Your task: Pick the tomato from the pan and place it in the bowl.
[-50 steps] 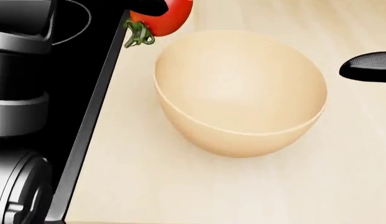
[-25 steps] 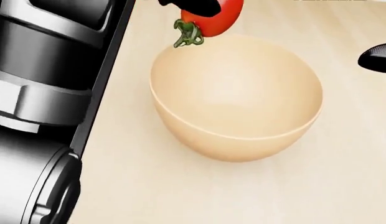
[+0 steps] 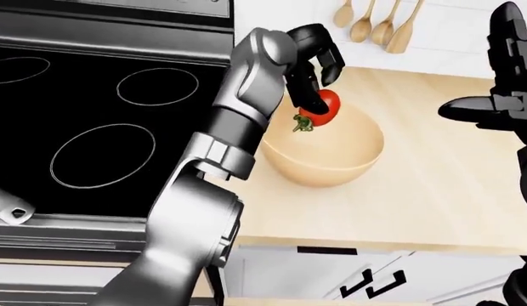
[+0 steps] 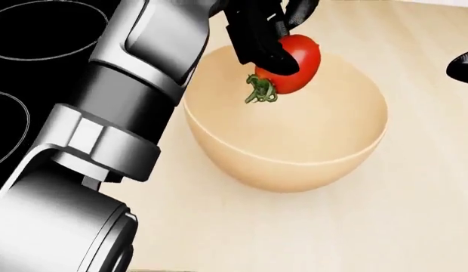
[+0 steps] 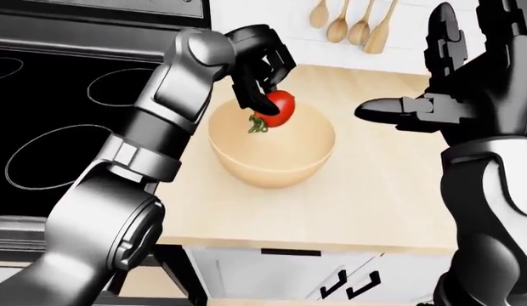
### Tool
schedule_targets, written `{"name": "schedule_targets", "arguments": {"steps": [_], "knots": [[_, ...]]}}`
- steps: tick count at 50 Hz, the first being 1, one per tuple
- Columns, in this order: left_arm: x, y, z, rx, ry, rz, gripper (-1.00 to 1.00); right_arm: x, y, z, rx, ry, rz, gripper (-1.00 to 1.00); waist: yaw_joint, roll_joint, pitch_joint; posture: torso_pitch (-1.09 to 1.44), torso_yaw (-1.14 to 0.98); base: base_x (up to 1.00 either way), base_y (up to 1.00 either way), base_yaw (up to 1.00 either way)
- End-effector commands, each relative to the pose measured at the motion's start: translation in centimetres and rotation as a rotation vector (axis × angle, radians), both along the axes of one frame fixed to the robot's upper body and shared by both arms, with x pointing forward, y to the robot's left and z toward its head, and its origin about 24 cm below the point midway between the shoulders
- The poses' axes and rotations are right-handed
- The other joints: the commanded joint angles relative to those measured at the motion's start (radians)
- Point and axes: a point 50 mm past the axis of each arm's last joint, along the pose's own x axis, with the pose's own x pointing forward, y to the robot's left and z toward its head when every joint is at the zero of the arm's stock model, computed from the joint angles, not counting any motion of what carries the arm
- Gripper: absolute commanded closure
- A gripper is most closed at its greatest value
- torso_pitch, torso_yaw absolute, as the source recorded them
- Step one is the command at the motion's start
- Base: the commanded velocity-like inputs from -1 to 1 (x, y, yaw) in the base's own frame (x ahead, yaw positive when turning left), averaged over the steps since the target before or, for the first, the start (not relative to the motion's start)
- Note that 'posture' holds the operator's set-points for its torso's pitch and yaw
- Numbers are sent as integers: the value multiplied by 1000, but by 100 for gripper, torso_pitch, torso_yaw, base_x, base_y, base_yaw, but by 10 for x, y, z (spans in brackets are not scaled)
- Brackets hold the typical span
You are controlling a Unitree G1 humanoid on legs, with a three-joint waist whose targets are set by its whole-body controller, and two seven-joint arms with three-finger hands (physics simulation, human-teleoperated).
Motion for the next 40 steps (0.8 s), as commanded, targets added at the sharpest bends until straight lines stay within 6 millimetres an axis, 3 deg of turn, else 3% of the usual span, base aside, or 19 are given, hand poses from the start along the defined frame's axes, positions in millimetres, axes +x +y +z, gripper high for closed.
{"name": "schedule_targets", "arguments": {"steps": [1, 18, 28, 35, 40], "knots": [[-6, -3, 22, -18, -91, -19, 100, -7, -1, 12, -13, -69, -12, -100, 1, -6, -26, 0, 0, 0, 0, 0], [-10, -8, 19, 14, -88, -37, 99, -7, -1, 11, -13, -66, -13, -100, 2, -8, -26, 0, 0, 0, 0, 0], [-14, -10, 17, 24, -88, -51, 71, -7, -2, 11, -13, -67, -16, -100, 2, -8, -27, 0, 0, 0, 0, 0], [-15, -11, 15, 37, -85, -56, 29, -7, -2, 12, -12, -69, -17, -100, 3, -9, -27, 0, 0, 0, 0, 0], [-15, -11, 13, 44, -80, -58, 15, -7, -2, 12, -12, -68, -17, -100, 3, -9, -26, 0, 0, 0, 0, 0]]}}
